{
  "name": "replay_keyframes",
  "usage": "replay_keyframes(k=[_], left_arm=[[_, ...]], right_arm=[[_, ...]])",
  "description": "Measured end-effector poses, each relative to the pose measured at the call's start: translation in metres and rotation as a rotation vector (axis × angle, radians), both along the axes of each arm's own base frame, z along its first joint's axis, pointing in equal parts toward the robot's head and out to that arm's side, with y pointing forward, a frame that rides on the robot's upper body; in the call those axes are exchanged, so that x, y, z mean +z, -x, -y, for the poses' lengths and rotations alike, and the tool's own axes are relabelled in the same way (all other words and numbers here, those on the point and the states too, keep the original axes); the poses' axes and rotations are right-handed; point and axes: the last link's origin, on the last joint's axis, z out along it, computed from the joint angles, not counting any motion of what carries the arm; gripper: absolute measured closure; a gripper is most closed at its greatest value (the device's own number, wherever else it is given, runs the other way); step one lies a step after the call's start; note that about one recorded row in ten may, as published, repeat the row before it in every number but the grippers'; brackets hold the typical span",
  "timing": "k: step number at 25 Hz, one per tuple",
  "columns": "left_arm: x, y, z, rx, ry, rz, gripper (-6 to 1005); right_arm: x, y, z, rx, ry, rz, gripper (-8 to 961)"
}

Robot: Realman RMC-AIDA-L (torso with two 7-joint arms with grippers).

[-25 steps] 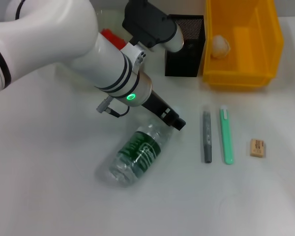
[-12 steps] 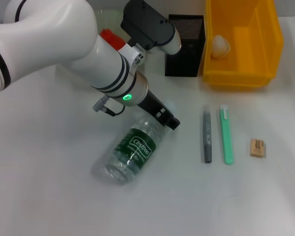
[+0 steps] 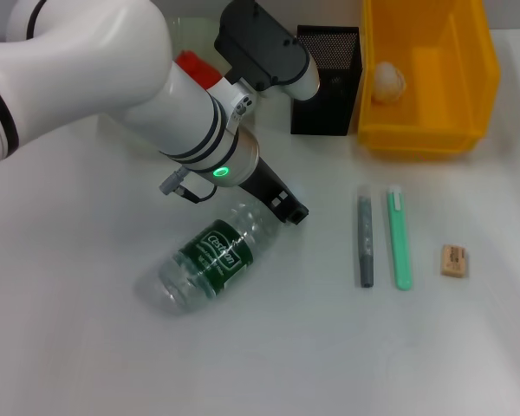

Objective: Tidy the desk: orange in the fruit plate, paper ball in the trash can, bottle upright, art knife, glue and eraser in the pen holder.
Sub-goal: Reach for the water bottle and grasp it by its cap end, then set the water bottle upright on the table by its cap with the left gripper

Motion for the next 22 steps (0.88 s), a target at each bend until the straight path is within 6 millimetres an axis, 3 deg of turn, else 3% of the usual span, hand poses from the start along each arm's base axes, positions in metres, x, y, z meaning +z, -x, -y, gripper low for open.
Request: replay_keyframes(k=[6,12,14,22], left_arm=[[0.001,0.0,0.0,-0.023,0.011,-0.005,531],[0.004,0.001,0.002,-0.038,0.007,0.02,533],[0.025,0.004,0.001,-0.06,-0.05,0.127,533],[0.06,0.011,0.011,-0.149,-0.174,0.286,535]], right_arm=[[0.0,0.002,-0.002,0.006,-0.002,-0.001,336],[0.001,0.004,-0.004,0.011,-0.003,0.0,336],[0.002,0.005,-0.006,0.016,-0.004,0.003,336],[0.002,0.009,-0.01,0.032,-0.001,0.009,336]])
